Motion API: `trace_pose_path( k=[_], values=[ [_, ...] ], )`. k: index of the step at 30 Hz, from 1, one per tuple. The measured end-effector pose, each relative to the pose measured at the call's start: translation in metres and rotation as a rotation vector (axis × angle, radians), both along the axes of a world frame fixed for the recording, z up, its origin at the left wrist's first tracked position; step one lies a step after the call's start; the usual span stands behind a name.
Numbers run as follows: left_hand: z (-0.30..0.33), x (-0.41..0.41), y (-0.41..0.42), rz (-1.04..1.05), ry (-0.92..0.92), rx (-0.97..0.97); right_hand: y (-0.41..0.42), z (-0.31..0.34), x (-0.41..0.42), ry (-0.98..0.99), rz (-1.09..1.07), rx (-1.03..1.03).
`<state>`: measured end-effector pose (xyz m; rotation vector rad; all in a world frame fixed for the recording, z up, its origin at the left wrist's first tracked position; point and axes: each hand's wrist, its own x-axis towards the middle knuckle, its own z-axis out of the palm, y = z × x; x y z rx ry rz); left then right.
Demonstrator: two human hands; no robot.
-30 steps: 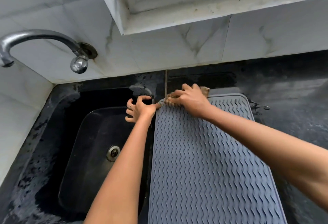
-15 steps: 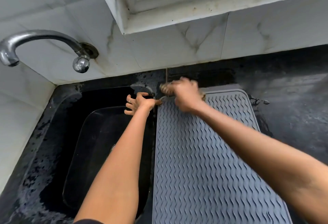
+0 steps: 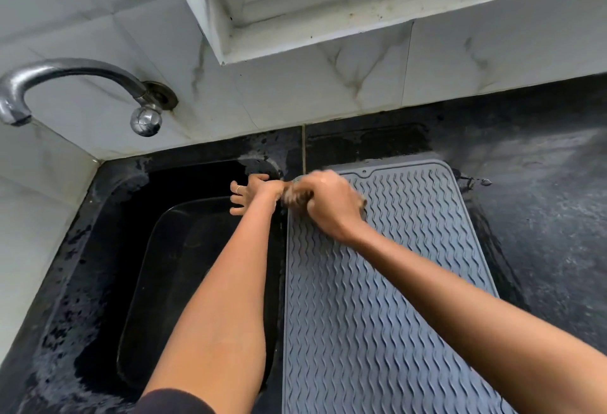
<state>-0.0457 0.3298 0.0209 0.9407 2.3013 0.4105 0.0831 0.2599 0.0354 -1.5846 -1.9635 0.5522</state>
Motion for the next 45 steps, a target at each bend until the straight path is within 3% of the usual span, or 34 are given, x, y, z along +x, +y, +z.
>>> trace_pose_path(
  k=[3,5,10,13,16,18,21,24,31,35,37,39,42,45],
  values=[
    [-0.001,-0.001,0.002,0.038,-0.023,-0.008,0.019,-0.023,-0.010,-0.282,0.071,-0.069],
    [-0.001,-0.001,0.003,0.050,-0.049,0.005,0.007,-0.037,-0.014,-0.317,0.097,-0.013],
    [0.001,0.002,0.006,0.031,-0.023,0.019,-0.065,-0.041,-0.010,-0.138,0.189,0.202],
    [0.001,0.002,0.004,0.021,-0.017,0.009,-0.098,-0.037,-0.009,-0.108,0.320,0.184],
    [0.000,0.001,0.002,0.005,-0.011,-0.008,-0.068,-0.023,-0.001,-0.095,0.344,0.182],
    [0.000,0.001,0.002,0.005,-0.012,-0.027,-0.023,-0.013,0.005,-0.080,0.214,0.213],
    [-0.002,0.000,0.000,0.030,-0.016,-0.059,0.025,-0.018,0.003,-0.305,0.140,0.077],
    [-0.003,-0.001,0.001,0.049,-0.027,-0.064,0.015,-0.035,-0.008,-0.446,0.186,0.011],
    [-0.006,-0.004,0.008,0.011,-0.057,-0.039,-0.108,-0.037,0.003,-0.287,0.466,0.260],
    [-0.009,-0.003,0.006,0.012,-0.046,-0.049,-0.116,-0.035,0.011,-0.222,0.618,0.162],
    [-0.009,-0.002,0.004,0.006,-0.040,-0.056,-0.088,-0.027,0.009,-0.033,0.501,0.161],
    [-0.009,-0.001,0.002,0.016,-0.032,-0.054,-0.044,-0.022,0.008,0.037,0.233,0.193],
    [-0.006,0.001,0.000,-0.004,0.018,-0.061,0.009,-0.026,0.004,-0.131,0.018,0.107],
    [-0.007,-0.001,0.001,-0.036,0.069,-0.081,-0.001,-0.034,0.001,-0.263,0.122,0.131]
  ],
)
